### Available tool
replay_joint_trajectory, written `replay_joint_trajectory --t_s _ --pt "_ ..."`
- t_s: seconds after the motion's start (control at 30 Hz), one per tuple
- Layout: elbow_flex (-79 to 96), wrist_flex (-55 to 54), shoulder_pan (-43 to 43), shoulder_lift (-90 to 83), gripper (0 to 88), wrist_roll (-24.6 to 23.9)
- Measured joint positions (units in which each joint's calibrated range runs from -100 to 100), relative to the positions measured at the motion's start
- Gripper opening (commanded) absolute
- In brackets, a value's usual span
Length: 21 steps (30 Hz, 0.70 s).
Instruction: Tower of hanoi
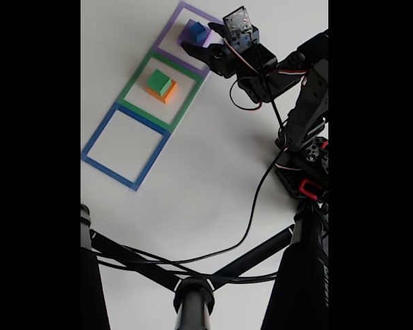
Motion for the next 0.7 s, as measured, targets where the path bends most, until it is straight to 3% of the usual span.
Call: replay_joint_trajectory --t_s 0.7 --pt "-3.3 -1.8 0.0 4.1 8.9 0.0"
